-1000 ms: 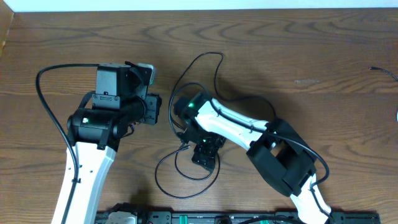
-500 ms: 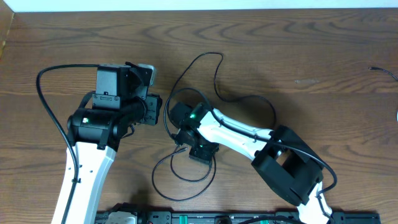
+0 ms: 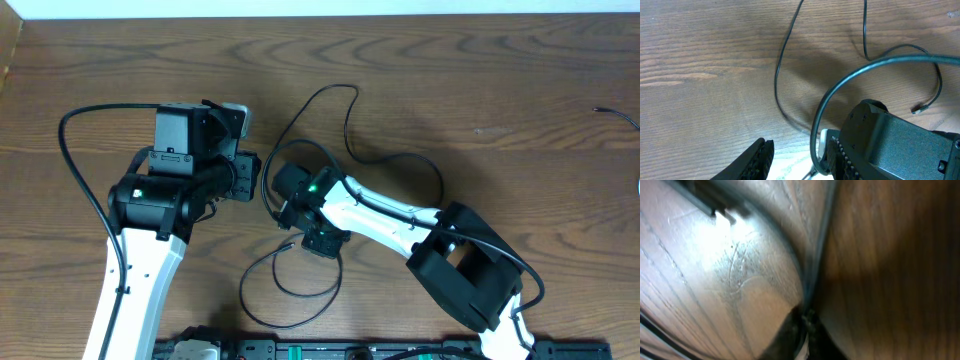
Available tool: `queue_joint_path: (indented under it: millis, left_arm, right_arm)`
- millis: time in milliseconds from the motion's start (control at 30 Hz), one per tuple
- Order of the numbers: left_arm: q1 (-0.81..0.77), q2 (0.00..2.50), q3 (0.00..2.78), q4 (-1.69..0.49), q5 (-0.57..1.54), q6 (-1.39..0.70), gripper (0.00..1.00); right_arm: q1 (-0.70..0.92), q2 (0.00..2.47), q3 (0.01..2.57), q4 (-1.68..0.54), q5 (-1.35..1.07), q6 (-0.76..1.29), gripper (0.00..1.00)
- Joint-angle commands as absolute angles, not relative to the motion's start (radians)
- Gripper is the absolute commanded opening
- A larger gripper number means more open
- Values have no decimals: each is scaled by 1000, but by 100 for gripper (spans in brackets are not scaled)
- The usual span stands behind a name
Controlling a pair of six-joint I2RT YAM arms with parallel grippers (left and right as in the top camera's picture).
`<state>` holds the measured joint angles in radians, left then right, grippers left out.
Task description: Untangle cables
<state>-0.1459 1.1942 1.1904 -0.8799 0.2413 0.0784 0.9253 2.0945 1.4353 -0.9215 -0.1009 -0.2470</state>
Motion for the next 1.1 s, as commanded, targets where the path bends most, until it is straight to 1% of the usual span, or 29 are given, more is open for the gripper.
queue_joint_path:
  millis: [0,167,333,433,600,867,1000,1067]
  left_arm:
    - [-142,1193,1208,-882,253,76,41]
    - [-142,1193,1208,-882,253,76,41]
    - [-142,1193,1208,-882,253,76,41]
    - [-142,1193,1208,-882,253,76,41]
    - [-142,1193,1208,-882,253,76,41]
    - [-142,1193,1208,-882,253,76,41]
    - [-142,1193,1208,-882,253,76,42]
    - [-142,1193,1208,-882,253,76,42]
  right_arm:
    - [934,2211,1367,-898,-137,-245,1]
    - [934,2211,1367,-877,-137,-231,1]
    - [928,2210,1380,-875,-93,-174,1]
    - [910,2210,1414,-879,-38,-131,1]
    - [863,2210,1504,-895,26,-126,1]
    - [731,2210,1708,-935,231,-123,1]
    - [633,2210,1834,-971,241,-84,1]
    - [578,2210,1895,-980,209,-63,1]
